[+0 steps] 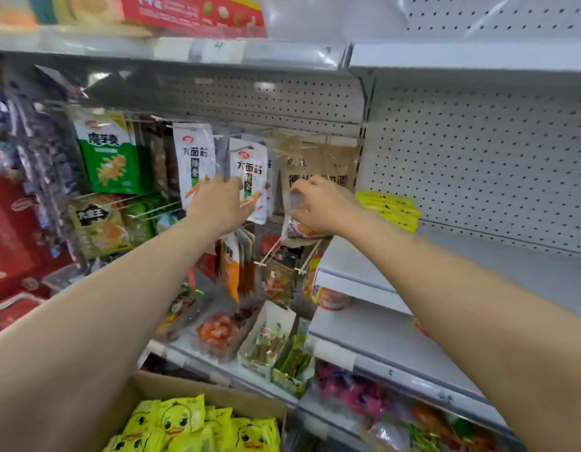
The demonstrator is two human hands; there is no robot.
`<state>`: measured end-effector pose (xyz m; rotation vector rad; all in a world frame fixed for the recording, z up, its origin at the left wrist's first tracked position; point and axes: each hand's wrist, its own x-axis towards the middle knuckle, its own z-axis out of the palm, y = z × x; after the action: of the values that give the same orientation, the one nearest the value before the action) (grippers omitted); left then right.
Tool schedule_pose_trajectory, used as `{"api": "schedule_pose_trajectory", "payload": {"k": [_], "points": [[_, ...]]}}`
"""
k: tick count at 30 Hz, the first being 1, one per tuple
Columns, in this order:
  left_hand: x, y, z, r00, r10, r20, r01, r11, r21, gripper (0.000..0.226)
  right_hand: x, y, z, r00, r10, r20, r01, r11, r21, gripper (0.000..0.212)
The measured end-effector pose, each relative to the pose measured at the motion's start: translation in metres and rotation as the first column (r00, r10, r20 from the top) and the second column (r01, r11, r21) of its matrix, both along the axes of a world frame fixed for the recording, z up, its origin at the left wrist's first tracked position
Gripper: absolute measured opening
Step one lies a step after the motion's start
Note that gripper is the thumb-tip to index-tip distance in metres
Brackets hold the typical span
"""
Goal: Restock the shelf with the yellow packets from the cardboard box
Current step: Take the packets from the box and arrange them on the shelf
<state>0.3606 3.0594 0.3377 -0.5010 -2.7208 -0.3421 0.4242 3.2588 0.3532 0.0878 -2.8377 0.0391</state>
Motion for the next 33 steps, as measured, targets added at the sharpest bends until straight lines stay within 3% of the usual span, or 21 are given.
{"api": "schedule_pose_trajectory", "payload": {"k": [9,18,28,33], "points": [[0.048,-0.111,-0.057,0.977,0.158,0.141,-0.156,0.988,-0.024,0.052,-0.007,-0.113,-0.062,0.976,0.175,0.128,-0.176,0.984,-0.001,0.053],[0.057,-0.161,-0.163,0.904,0.28,0.323,-0.27,0.96,-0.077,0.053,-0.034,-0.166,-0.169,0.899,0.279,0.337,-0.279,0.959,-0.049,0.052],[0.067,-0.159,-0.318,0.708,0.345,0.616,-0.344,0.93,-0.125,0.05,-0.051,-0.173,-0.323,0.743,0.306,0.596,-0.258,0.952,-0.166,0.055],[0.078,-0.153,-0.397,0.573,0.362,0.736,-0.369,0.915,-0.163,0.051,-0.047,-0.158,-0.4,0.646,0.271,0.714,-0.251,0.958,-0.137,0.052]]}}
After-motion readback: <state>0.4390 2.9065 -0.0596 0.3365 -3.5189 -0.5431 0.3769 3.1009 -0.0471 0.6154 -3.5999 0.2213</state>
